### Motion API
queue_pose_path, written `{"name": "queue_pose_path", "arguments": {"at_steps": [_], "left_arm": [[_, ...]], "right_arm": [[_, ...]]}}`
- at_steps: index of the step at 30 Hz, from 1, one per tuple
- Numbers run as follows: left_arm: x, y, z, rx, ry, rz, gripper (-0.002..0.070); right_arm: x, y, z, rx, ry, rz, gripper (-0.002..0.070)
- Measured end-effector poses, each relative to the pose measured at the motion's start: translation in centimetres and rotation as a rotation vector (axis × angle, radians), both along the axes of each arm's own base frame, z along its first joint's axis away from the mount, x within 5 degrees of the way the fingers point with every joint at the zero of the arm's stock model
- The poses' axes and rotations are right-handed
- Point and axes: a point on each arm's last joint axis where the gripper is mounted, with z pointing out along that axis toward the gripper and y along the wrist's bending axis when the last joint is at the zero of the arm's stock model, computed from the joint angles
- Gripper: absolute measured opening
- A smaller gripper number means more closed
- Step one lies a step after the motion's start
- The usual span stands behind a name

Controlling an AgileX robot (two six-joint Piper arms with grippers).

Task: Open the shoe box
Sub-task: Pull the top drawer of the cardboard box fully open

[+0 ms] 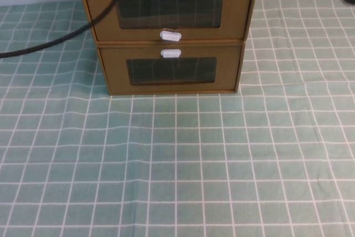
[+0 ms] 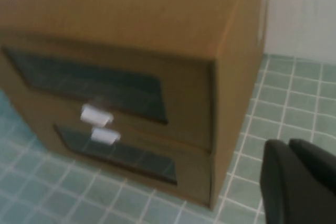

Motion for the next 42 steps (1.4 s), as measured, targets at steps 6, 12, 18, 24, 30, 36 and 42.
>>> {"name": "queue_pose_path", "arguments": {"at_steps": [6,12,18,24,30,36,42], "left_arm": [[4.3,-1.5,-2.6,0.114,0.03,-0.139,-0.0005],[8.2,-2.8,-3.5,0.16,0.039,-0.25,-0.0005],[10.7,-3.5,-5.1,0.192,0.066,-0.313,-0.0005],[11.7,-3.7,-7.2,0.219,0.135,-0.333,-0.0006],[11.7,-3.6,-7.3,0.227,0.149,-0.328,-0.0006],[11.7,-3.6,-7.2,0.22,0.153,-0.327,-0.0005],[11.7,-3.6,-7.2,0.21,0.163,-0.322,-0.0006]], "right_arm": [[0.0,3.8,-2.4,-0.35,-0.08,0.371,-0.0014],[0.6,8.7,-5.4,-0.505,-0.153,0.589,-0.0014],[0.3,14.3,-8.3,-0.676,-0.296,0.71,-0.0014],[-0.4,18.2,-8.6,-0.713,-0.518,0.685,-0.0013],[0.2,19.7,-9.5,-0.857,-0.625,0.754,-0.0013],[0.4,19.8,-11.2,-1.086,-0.66,0.899,-0.0013],[0.6,17.7,-13.0,-1.0,-0.266,0.859,-0.0013]]}}
